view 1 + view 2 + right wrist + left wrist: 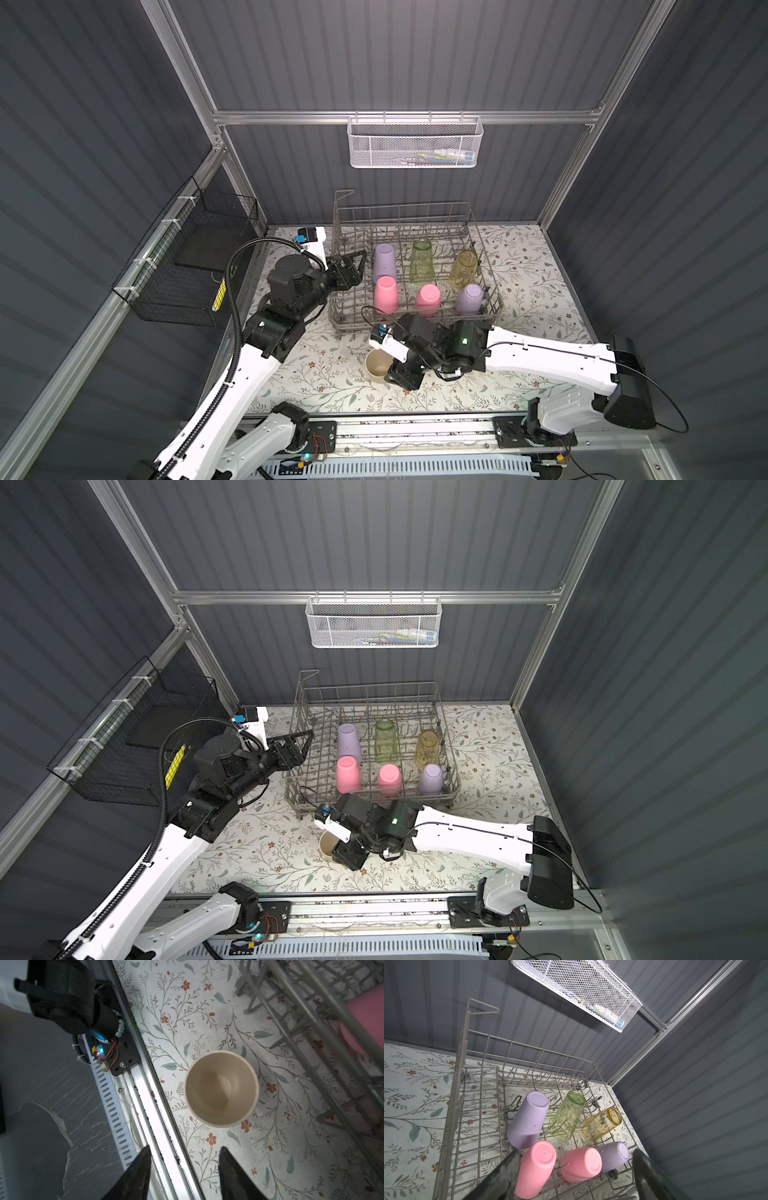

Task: Load cups into a dish rack
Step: Pick up the cup from the bottom-center of the table.

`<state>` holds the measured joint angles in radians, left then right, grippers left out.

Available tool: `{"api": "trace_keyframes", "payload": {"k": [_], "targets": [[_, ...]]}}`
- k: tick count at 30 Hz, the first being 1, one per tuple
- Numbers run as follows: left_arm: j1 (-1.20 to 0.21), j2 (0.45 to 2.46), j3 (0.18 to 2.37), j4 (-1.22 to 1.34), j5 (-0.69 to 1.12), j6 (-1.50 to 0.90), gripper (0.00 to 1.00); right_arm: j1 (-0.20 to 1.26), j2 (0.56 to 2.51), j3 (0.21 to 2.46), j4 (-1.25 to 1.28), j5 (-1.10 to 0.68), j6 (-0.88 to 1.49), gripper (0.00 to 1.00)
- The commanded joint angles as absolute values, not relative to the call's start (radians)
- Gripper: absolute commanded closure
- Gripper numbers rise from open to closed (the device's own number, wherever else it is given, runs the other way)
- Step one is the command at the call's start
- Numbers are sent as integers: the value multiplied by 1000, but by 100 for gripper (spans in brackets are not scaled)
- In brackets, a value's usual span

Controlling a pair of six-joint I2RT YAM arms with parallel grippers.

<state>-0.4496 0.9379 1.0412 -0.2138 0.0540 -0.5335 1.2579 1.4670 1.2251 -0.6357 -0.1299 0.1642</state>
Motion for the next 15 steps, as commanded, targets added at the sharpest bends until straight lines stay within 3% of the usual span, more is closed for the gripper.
{"api": "trace_keyframes", "payload": {"k": [1,15], "targets": [[-443,919,1081,-260,9,-513,16,1268,1514,1273,-658,-120,78,46],[-443,906,1081,-276,-11,-507,15,1275,1658,1360,-706,-89,-48,47]]}}
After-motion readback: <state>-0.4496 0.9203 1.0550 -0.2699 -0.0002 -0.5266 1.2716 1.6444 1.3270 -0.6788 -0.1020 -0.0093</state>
